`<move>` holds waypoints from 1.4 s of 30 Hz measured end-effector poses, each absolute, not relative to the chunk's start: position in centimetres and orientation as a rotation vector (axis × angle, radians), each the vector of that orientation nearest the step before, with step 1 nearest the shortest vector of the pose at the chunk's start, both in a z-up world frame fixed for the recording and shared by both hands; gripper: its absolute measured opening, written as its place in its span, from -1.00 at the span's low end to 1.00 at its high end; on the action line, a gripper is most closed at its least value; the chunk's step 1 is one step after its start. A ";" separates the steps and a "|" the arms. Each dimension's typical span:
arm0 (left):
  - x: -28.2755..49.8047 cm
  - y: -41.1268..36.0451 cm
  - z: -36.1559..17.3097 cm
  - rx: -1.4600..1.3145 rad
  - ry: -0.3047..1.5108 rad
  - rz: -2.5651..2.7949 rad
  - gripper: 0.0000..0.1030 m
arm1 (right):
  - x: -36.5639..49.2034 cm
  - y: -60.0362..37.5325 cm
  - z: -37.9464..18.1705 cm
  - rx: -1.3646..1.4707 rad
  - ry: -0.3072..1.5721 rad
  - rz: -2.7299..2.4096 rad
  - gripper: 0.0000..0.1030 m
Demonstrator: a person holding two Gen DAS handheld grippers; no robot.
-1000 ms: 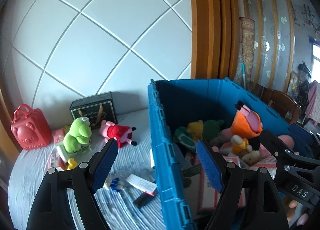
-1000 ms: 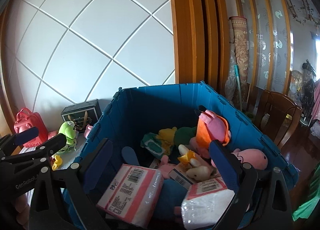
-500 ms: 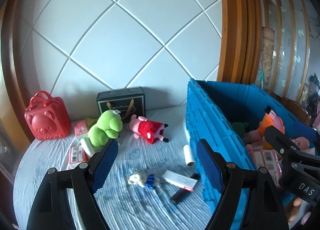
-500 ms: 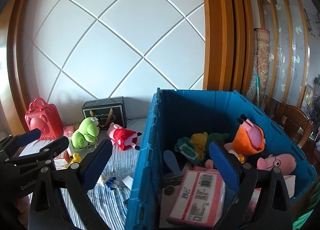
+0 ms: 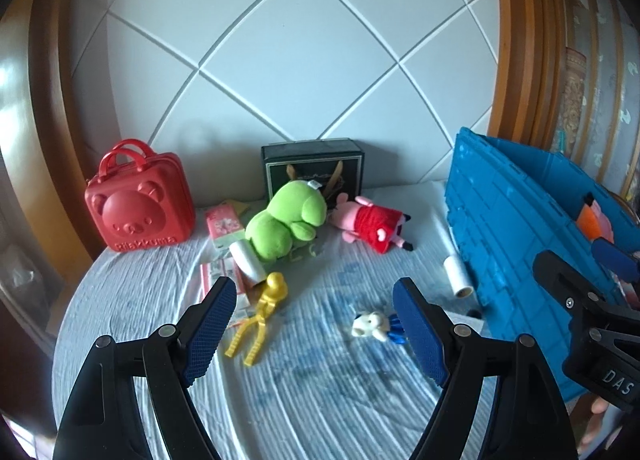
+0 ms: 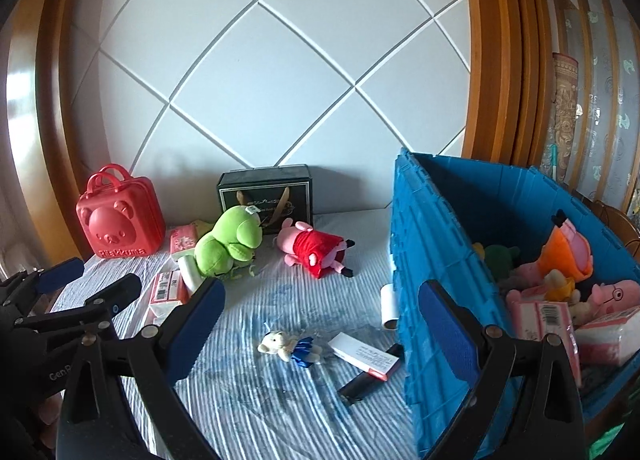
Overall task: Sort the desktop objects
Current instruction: 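Move the left tool to the yellow clip while the right tool approaches the teddy bear, then grasp the yellow clip with the left tool while the right tool grasps the teddy bear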
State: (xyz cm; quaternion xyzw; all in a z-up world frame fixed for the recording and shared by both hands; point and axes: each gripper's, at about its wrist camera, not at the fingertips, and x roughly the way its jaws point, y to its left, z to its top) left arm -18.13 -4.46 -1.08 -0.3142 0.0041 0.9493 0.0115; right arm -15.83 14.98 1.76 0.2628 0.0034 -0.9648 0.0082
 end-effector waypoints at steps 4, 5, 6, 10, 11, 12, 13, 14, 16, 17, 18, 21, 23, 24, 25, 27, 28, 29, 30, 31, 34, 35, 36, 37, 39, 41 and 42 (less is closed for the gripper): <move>-19.0 -7.1 -3.1 -1.057 0.014 2.962 0.57 | -17.0 12.1 -0.4 0.885 0.000 -2.973 0.92; -19.5 -7.7 -3.7 -1.083 0.014 2.962 0.57 | -17.3 11.5 -1.1 0.904 -0.003 -2.961 0.92; -19.9 -8.3 -4.4 -1.111 0.014 2.961 0.57 | -17.7 10.9 -1.7 0.927 -0.007 -2.949 0.92; -21.6 -9.9 -6.9 -1.210 0.010 2.960 0.57 | -19.8 9.7 -4.6 1.029 -0.015 -2.895 0.92; -22.0 -10.4 -7.6 -1.238 0.005 2.962 0.57 | -20.5 9.4 -5.3 1.054 -0.011 -2.880 0.92; -22.6 -10.7 -8.4 -1.270 0.002 2.965 0.57 | -21.2 9.2 -6.0 1.078 -0.006 -2.864 0.92; -23.1 -11.1 -9.1 -1.304 0.000 2.969 0.57 | -21.9 9.0 -6.7 1.100 -0.002 -2.850 0.93; -23.5 -11.4 -9.8 -1.337 -0.002 2.972 0.57 | -22.7 8.9 -7.5 1.122 0.001 -2.835 1.00; -24.3 -12.0 -11.4 -1.406 -0.001 2.967 0.57 | -24.2 8.7 -9.0 1.165 0.002 -2.802 1.00; -24.7 -12.2 -12.2 -1.436 0.004 2.963 0.57 | -24.9 8.6 -9.9 1.187 -0.003 -2.785 1.00; -25.1 -12.4 -13.0 -1.464 0.002 2.960 0.57 | -25.7 8.5 -10.7 1.208 -0.009 -2.768 1.00; -26.0 -13.0 -15.4 -1.548 -0.021 2.942 0.57 | -27.5 8.0 -13.4 1.272 0.001 -2.707 1.00; -26.6 -13.1 -17.0 -1.607 -0.020 2.925 0.57 | -28.5 7.8 -15.3 1.321 0.013 -2.674 1.00; -27.0 -13.1 -17.7 -1.630 -0.019 2.917 0.57 | -28.9 7.8 -16.1 1.343 0.013 -2.658 1.00; -27.3 -13.2 -18.4 -1.650 -0.019 2.908 0.57 | -29.2 7.8 -17.0 1.363 0.011 -2.645 1.00; -27.9 -13.1 -19.6 -1.676 -0.016 2.892 0.57 | -29.8 7.9 -18.5 1.402 0.005 -2.620 1.00; -28.2 -12.9 -20.1 -1.687 -0.012 2.882 0.57 | -30.1 8.0 -19.2 1.420 0.003 -2.610 1.00; -28.6 -12.7 -20.6 -1.697 -0.006 2.872 0.57 | -30.3 8.1 -19.8 1.437 0.003 -2.603 1.00; -29.0 -12.6 -20.9 -1.704 -0.002 2.863 0.57 | -30.6 8.1 -20.4 1.452 0.002 -2.597 1.00; -29.4 -12.4 -21.2 -1.710 0.001 2.853 0.57 | -30.9 8.3 -20.9 1.466 0.001 -2.594 1.00; -30.6 -11.9 -21.9 -1.719 0.020 2.830 0.57 | -31.6 8.9 -22.0 1.505 -0.008 -2.594 1.00; -31.0 -11.7 -22.1 -1.718 0.026 2.824 0.57 | -31.9 9.1 -22.4 1.519 -0.013 -2.597 1.00; -31.5 -11.6 -22.3 -1.718 0.032 2.818 0.57 | -32.2 9.4 -22.7 1.533 -0.020 -2.600 1.00; -32.0 -11.4 -22.6 -1.717 0.038 2.813 0.57 | -32.5 9.6 -23.1 1.546 -0.028 -2.603 1.00; -33.0 -11.2 -23.1 -1.722 0.046 2.798 0.57 | -33.3 10.0 -24.0 1.575 -0.043 -2.599 1.00; -34.1 -11.0 -23.7 -1.729 0.057 2.784 0.57 | -34.0 10.0 -25.0 1.601 -0.042 -2.589 1.00; -34.7 -11.0 -24.0 -1.733 0.061 2.777 0.57 | -34.3 10.0 -25.4 1.613 -0.042 -2.585 1.00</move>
